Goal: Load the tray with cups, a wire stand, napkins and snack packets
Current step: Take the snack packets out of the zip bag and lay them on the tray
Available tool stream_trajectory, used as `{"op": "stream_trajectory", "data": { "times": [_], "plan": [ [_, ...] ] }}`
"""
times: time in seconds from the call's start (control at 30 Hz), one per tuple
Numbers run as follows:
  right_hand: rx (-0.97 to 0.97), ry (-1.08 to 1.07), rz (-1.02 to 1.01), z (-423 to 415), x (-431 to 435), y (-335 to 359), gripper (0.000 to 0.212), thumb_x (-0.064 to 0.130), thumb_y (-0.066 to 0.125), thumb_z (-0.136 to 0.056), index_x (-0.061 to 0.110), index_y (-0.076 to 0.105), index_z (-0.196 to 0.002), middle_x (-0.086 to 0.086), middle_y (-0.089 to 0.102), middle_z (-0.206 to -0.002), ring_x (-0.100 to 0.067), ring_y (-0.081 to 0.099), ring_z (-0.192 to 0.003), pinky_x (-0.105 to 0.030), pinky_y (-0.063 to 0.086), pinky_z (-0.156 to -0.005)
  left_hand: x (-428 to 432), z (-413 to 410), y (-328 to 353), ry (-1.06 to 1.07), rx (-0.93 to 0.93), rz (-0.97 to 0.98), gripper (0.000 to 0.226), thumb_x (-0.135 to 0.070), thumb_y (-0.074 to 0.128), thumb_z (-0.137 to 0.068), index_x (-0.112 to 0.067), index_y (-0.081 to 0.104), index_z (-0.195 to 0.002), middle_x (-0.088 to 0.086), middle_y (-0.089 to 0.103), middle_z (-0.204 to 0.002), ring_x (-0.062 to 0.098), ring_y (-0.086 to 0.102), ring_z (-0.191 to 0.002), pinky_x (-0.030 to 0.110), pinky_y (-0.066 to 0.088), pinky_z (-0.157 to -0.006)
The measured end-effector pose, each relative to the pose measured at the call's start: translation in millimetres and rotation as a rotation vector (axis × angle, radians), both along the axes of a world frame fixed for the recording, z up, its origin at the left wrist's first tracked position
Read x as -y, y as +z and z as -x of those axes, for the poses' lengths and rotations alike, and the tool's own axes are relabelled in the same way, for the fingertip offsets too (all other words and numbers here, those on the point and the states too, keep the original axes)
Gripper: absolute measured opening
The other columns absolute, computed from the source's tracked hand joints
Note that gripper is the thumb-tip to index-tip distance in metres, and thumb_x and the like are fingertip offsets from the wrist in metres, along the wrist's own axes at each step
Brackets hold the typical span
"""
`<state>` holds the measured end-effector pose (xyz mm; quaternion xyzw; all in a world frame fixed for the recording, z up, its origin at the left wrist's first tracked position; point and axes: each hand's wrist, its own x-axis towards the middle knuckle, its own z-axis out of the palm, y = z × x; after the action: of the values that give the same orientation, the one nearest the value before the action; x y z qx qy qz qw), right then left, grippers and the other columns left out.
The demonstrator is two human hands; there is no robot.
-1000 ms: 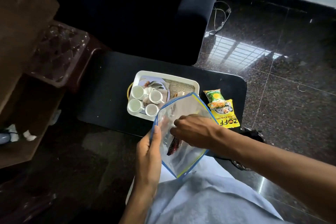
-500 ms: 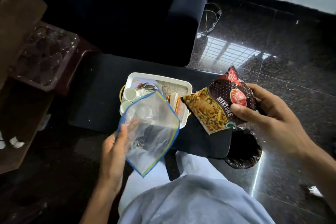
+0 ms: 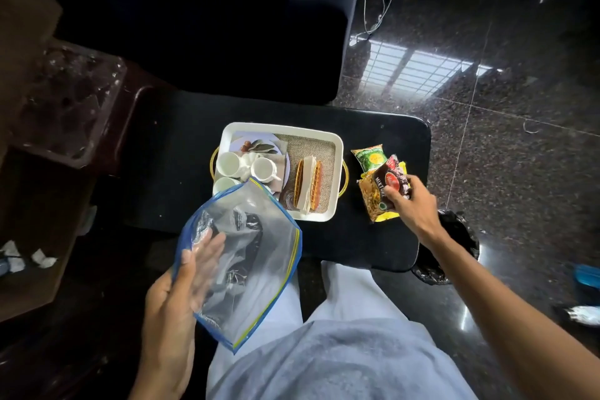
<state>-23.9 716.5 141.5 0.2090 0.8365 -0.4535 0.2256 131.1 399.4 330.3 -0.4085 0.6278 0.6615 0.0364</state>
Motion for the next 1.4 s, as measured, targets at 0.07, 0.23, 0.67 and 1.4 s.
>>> {"op": "stream_trajectory", "data": {
  "times": [0.07,0.23,0.67,1.4],
  "plan": [
    [0.014,0.036,-0.03,-5.0,3.3,-25.9,0.038,0.03,0.069,-0.09,0.016,0.06,-0.124,-0.007,0.071,-0.113,-0.018,0.068,-0.093,-0.037,0.057,-0.084,1.2,0.4,1.0,0.003,0.002,0.008,0.043,-0.047,0.041,-0.097,-0.029,0.075,-0.115,-0.005,0.075,-0.126,0.007,0.067,-0.122,0.03,0.055,-0.097],
    [0.048,0.147,0.012,-12.6,10.9,-65.9,0.035,0.025,0.068,-0.094,0.017,0.055,-0.125,-0.008,0.071,-0.116,-0.02,0.072,-0.093,-0.04,0.06,-0.084,3.4,2.9,0.2,0.021,0.013,-0.011,0.046,-0.042,0.042,-0.095,-0.019,0.066,-0.126,0.0,0.076,-0.125,0.012,0.068,-0.122,0.03,0.047,-0.102],
    [0.132,0.006,0.017,-21.1,-17.5,-74.1,0.069,0.018,0.085,-0.078,0.015,0.051,-0.138,-0.01,0.066,-0.124,-0.019,0.061,-0.108,-0.037,0.054,-0.093,1.0,8.0,-3.4,-0.026,0.017,-0.048,0.048,-0.044,0.042,-0.097,-0.018,0.065,-0.13,-0.002,0.075,-0.126,0.011,0.068,-0.122,0.022,0.056,-0.098],
    [-0.302,0.635,0.681,-89.5,83.5,123.9,0.121,0.041,0.091,-0.069,0.031,0.011,-0.159,0.011,0.034,-0.16,-0.01,0.041,-0.144,-0.034,0.045,-0.111,-87.3,19.8,38.8,-0.126,-0.099,-0.136,0.03,-0.043,0.06,-0.093,-0.029,0.08,-0.109,-0.003,0.079,-0.118,0.012,0.072,-0.115,0.019,0.055,-0.095]
  ]
}}
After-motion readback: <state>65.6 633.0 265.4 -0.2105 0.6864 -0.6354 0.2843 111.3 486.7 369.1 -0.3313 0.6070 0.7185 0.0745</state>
